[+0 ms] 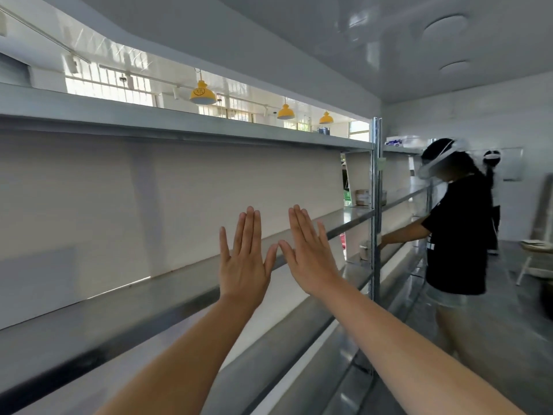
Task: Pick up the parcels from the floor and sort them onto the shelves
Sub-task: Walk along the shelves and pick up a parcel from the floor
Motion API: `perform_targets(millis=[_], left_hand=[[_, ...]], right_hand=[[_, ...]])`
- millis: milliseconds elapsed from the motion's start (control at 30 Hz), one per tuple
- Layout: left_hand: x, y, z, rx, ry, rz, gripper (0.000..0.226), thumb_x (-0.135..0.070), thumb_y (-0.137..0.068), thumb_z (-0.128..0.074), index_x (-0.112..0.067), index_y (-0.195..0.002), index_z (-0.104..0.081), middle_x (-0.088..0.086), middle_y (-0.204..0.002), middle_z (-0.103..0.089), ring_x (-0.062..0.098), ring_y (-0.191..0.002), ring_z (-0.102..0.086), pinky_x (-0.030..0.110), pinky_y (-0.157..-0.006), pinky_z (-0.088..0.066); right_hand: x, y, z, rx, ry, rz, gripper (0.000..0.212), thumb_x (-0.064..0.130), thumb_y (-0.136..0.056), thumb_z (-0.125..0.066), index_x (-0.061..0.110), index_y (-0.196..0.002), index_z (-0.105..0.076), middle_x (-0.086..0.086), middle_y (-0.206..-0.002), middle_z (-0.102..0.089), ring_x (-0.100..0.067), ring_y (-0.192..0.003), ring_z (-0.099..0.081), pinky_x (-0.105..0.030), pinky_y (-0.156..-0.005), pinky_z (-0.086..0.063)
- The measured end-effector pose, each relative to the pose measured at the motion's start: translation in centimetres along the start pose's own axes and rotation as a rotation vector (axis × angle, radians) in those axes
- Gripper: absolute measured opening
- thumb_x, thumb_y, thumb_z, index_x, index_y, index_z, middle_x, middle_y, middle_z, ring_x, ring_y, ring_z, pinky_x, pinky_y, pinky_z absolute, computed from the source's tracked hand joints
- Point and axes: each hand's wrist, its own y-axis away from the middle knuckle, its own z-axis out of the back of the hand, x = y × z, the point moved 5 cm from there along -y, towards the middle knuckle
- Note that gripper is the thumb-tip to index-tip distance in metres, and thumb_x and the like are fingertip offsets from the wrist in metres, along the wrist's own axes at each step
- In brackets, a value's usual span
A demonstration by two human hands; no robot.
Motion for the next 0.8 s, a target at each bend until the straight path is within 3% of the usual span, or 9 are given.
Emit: perform_targets(millis=[133,300,400,667,800], left_hand=[[-5.8,-2.0,-1.4,0.003,0.07,-0.054,0.081,-0.06,-0.088,0.034,-0.013,-0.154,0.03,0.004,-0.164,0.032,0.019,-0.153,0.024,0.052,-0.126,0.008],[-13.2,-4.0,-3.8,-0.045,0.127,-0.129,0.075,-0.057,-0.104,-0.007,-0.011,-0.162,0.005,0.005,-0.17,0.013,0.019,-0.156,0.012,0.053,-0.127,-0.001],[-18.2,-5.3,-4.3,-0.076,0.152,-0.204,0.074,-0.056,-0.104,-0.005,-0.011,-0.162,0.002,0.006,-0.17,0.011,0.019,-0.156,0.011,0.053,-0.127,-0.004],[-31.9,-7.2,-5.0,-0.114,0.322,-0.323,0.072,-0.055,-0.105,-0.01,-0.011,-0.162,-0.005,0.006,-0.171,-0.001,0.021,-0.158,-0.002,0.052,-0.127,-0.003],[-37.0,-6.8,-5.6,-0.134,0.401,-0.368,0.071,-0.053,-0.106,-0.015,-0.009,-0.161,-0.018,0.006,-0.17,-0.01,0.02,-0.157,-0.007,0.049,-0.125,-0.002]], right_hand=[[-6.1,0.6,1.7,-0.035,0.031,-0.068,0.068,0.047,-0.106,-0.021,0.018,-0.158,0.012,0.006,-0.165,0.018,-0.007,-0.15,0.02,-0.038,-0.123,0.013],[-13.5,2.6,4.5,-0.051,0.113,-0.141,0.069,0.048,-0.105,-0.018,0.015,-0.159,0.009,0.003,-0.166,0.015,-0.01,-0.152,0.017,-0.039,-0.123,0.011],[-17.6,4.2,6.8,-0.085,0.163,-0.187,0.069,0.049,-0.103,-0.013,0.014,-0.159,0.006,0.001,-0.167,0.009,-0.01,-0.152,0.014,-0.043,-0.125,0.004],[-27.8,7.9,13.0,-0.089,0.338,-0.313,0.068,0.047,-0.102,-0.01,0.014,-0.158,0.009,0.001,-0.167,0.012,-0.012,-0.153,0.014,-0.043,-0.125,0.004],[-31.3,9.7,15.7,-0.115,0.421,-0.35,0.071,0.05,-0.099,-0.002,0.013,-0.158,0.008,0.001,-0.167,0.012,-0.011,-0.151,0.017,-0.04,-0.125,0.007]])
